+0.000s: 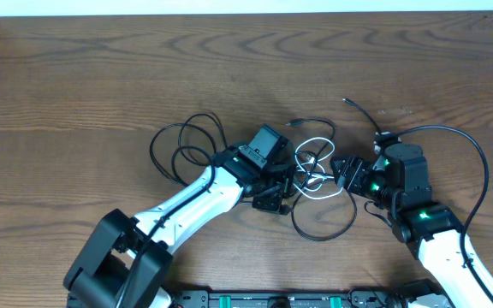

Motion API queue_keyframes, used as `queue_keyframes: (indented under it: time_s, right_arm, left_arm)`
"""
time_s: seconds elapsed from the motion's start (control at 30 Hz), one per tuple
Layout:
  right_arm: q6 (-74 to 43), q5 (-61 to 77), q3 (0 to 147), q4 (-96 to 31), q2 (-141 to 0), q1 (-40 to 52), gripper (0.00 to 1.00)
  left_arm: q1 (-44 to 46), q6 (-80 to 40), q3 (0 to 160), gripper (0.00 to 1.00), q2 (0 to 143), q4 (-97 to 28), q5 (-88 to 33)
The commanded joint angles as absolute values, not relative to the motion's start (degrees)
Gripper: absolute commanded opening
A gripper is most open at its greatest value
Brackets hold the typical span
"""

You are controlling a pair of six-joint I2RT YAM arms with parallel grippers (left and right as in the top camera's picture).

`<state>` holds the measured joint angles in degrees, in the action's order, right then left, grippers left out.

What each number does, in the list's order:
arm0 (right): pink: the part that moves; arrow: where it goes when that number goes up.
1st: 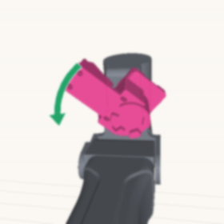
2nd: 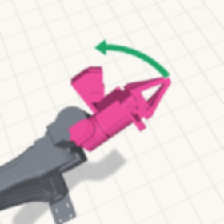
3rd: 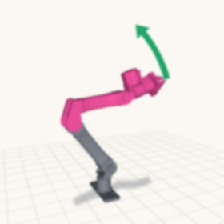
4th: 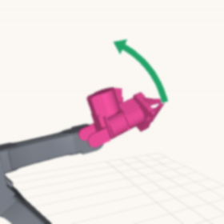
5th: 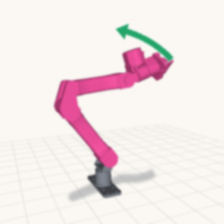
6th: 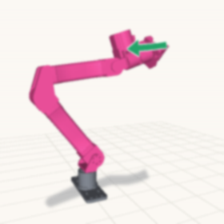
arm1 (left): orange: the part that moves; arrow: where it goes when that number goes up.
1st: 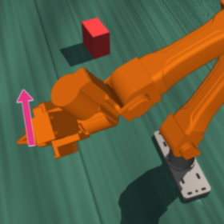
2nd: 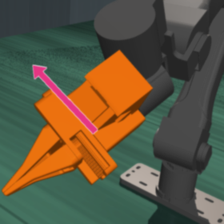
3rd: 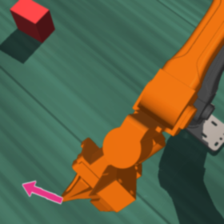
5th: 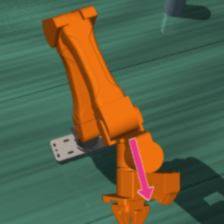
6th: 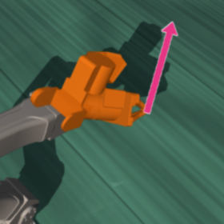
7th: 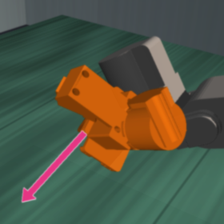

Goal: Untangle cables

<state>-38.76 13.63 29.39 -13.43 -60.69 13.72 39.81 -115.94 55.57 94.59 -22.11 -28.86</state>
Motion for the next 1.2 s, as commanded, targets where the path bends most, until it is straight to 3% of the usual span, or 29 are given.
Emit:
queue_keyframes:
  time_s: [0.0, 0.5, 0.57, 0.63, 0.87, 1.17]
  right_arm:
    - [-38.9, 13.2, 29.2, -14.3, -60.3, 13.5, 0.69]
    - [-36.9, 13.1, 29.2, -19.1, -60.3, 13.5, 0.72]
    - [-37.0, 13.0, 29.2, -18.9, -60.3, 13.5, 0.72]
    - [-37.0, 13.0, 29.2, -18.9, -60.3, 13.5, 0.72]
    - [-36.9, 13.0, 29.2, -19.6, -60.3, 13.5, 0.73]
    - [-36.1, 13.0, 29.2, -19.6, -60.3, 13.5, 0.74]
  left_arm:
    - [39.7, -119.6, 54.3, 0.61, 97.1, -20.6, -26.2]
    - [36.9, -114.7, 54.3, 0.61, 102.0, -13.3, -28.0]
    - [36.6, -111.2, 54.3, 0.78, 102.0, -10.7, -29.3]
    - [36.5, -109.9, 54.3, 0.87, 101.8, -10.4, -29.3]
    - [33.5, -102.6, 54.3, 0.93, 99.2, -11.5, -29.3]
    - [31.1, -104.1, 54.3, 0.94, 92.1, -28.7, -23.4]
